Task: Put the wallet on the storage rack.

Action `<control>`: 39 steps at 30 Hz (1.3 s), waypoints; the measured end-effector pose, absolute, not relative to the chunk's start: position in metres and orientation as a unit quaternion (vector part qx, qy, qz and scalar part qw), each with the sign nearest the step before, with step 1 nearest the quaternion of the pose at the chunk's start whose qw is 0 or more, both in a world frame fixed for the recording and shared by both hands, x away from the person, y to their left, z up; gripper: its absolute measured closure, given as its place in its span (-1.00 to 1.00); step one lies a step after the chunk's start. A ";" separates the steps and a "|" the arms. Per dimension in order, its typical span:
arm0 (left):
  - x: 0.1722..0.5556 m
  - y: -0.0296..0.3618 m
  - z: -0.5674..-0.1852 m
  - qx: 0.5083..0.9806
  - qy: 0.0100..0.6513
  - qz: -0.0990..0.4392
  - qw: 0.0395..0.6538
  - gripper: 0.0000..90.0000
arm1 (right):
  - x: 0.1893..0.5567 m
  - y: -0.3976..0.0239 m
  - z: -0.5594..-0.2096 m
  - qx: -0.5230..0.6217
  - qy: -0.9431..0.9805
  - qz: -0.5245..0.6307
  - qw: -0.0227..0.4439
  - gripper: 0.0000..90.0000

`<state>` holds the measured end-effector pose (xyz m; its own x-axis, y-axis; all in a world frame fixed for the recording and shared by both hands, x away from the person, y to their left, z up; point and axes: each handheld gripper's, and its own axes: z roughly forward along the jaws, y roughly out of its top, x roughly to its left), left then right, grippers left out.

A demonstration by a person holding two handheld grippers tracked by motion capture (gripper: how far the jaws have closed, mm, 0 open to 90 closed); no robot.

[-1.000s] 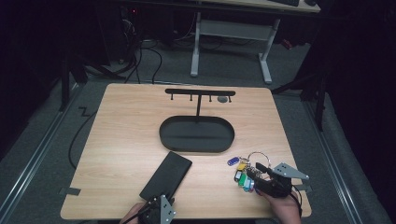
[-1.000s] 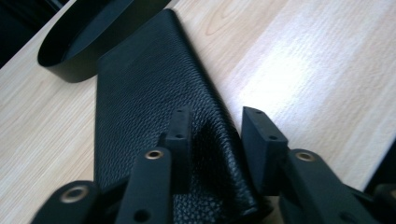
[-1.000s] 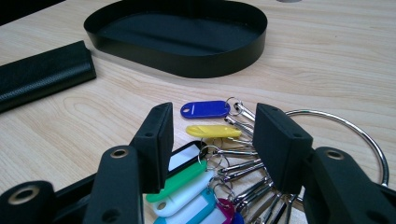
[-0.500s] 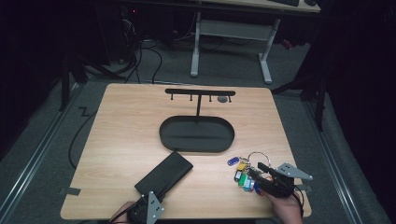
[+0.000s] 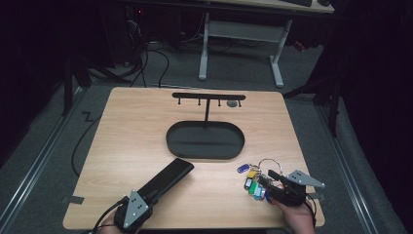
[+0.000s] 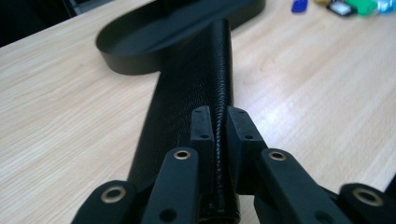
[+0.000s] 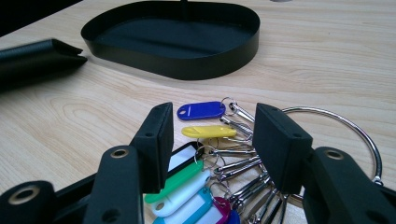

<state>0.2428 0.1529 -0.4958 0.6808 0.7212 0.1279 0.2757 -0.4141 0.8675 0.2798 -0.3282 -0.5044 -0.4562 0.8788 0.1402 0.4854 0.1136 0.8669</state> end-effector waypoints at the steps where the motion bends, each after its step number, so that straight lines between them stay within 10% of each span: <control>1: 0.243 0.153 -0.496 0.802 0.311 0.251 0.443 0.83 | 0.280 -0.328 -0.504 0.476 0.716 0.465 0.212 0.08; 39: 0.277 0.249 -0.490 0.684 0.449 0.206 0.537 0.78 | 0.280 -0.326 -0.504 0.475 0.718 0.463 0.213 0.08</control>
<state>0.2771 0.2493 -0.4902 0.5120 0.8353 -0.2004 0.3918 -0.0195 0.9198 0.2800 -0.3261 -0.5040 -0.4588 0.8784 0.1342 0.4845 0.1207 0.8664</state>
